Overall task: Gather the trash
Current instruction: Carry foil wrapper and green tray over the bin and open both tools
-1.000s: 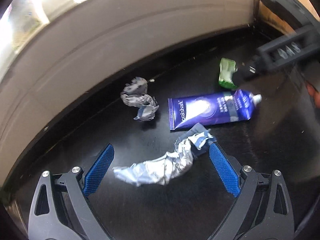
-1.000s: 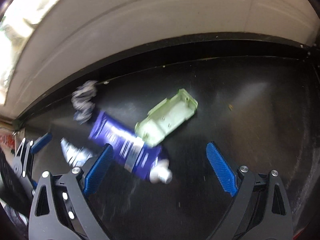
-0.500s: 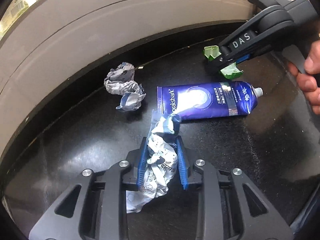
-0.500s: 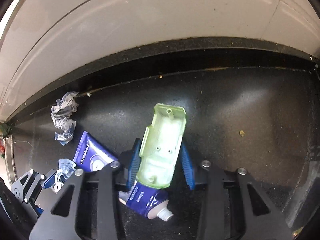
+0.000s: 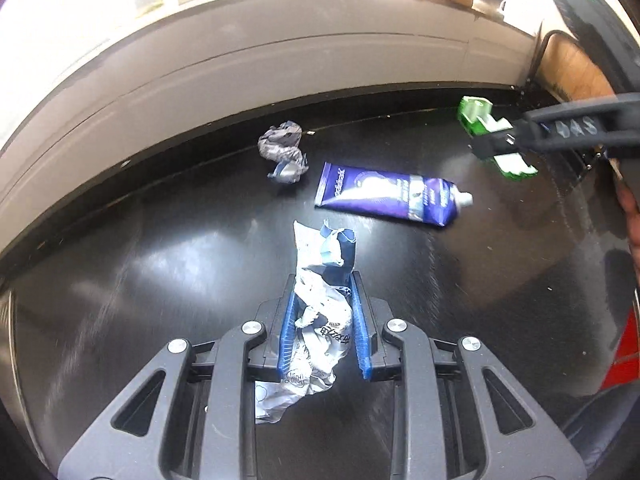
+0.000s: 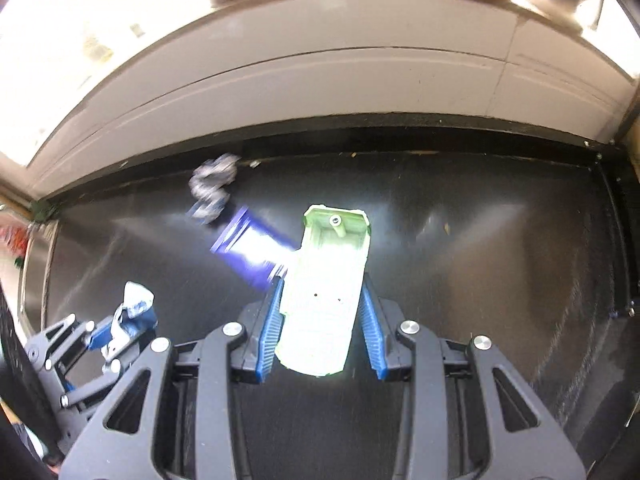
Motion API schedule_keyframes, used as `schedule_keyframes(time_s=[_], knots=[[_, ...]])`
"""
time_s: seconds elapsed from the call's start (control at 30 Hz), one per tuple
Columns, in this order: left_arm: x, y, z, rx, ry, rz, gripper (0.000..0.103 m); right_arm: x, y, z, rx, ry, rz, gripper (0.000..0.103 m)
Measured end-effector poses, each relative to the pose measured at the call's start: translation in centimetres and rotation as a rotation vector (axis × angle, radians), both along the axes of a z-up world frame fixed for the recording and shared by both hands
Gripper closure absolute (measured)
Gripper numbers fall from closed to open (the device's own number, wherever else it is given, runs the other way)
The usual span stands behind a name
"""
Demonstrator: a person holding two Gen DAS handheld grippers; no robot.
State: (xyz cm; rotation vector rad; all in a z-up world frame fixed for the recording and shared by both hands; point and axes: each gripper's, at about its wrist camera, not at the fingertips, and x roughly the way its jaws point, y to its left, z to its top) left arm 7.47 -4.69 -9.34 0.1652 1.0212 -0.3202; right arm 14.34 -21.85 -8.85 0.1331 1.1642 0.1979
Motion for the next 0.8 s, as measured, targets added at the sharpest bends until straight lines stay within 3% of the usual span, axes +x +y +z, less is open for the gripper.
schedule_keyframes(time_s=[0.23, 0.5, 0.67, 0.8], knots=[[-4.7, -0.4, 0.9, -0.004, 0.015, 0.040, 0.079, -7.4, 0.0, 0.3, -0.006, -0.011, 0.084, 0.066], [-7.8, 1.1, 2.0, -0.003, -0.008, 0.099, 0.079, -9.9, 0.9, 1.8, 0.001, -0.046, 0.148, 0.066], [-9.9, 4.3, 3.5, -0.013, -0.047, 0.214, 0.079, -10.0, 5.3, 3.4, 0.016, -0.083, 0.273, 0.066], [-13.0, 9.3, 4.2, -0.016, -0.066, 0.378, 0.079, -10.5, 10.8, 4.7, 0.050, -0.108, 0.429, 0.066]])
